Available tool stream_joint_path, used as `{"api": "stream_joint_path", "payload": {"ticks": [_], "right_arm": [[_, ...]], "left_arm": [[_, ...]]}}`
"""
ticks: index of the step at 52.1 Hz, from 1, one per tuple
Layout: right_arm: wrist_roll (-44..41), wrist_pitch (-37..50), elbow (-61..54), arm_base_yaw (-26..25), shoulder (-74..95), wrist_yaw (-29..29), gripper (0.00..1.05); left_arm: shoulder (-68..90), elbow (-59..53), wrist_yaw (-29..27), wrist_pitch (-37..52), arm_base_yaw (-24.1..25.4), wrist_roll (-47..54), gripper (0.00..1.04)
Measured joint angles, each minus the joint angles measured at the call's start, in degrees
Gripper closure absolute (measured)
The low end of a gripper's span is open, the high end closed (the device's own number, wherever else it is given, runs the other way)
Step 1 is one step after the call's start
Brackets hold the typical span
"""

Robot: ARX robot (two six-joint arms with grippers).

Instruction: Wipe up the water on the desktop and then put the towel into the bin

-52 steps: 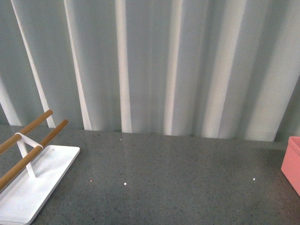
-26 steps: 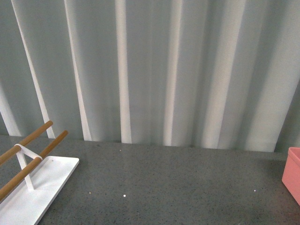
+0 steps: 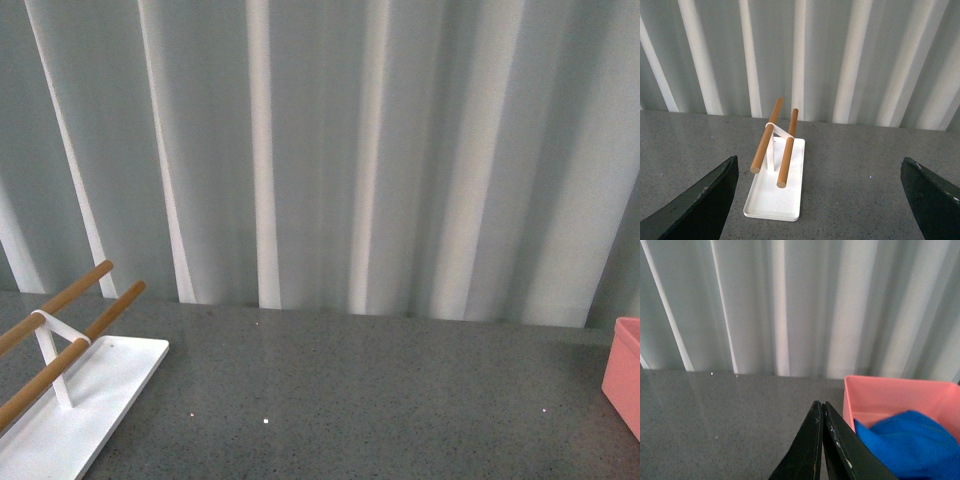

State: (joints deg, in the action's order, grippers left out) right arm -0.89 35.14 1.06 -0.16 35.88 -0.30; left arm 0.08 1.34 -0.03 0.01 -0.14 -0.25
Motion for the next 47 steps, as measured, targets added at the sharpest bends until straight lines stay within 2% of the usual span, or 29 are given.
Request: {"api": "stream_joint_path", "payload": {"ticks": [26,47], "right_arm": [[0.3,-17.1,-0.1,0.0,-18.0,0.1,1.01],[0.3,-24.7,-0.2,0.0,-25.7,0.1,1.01]], "left_arm": [[0.0,0.0,0.0,0.0,0.0,0.0,0.07],[0.0,0.0,0.0,0.0,0.0,0.0,0.07]]}}
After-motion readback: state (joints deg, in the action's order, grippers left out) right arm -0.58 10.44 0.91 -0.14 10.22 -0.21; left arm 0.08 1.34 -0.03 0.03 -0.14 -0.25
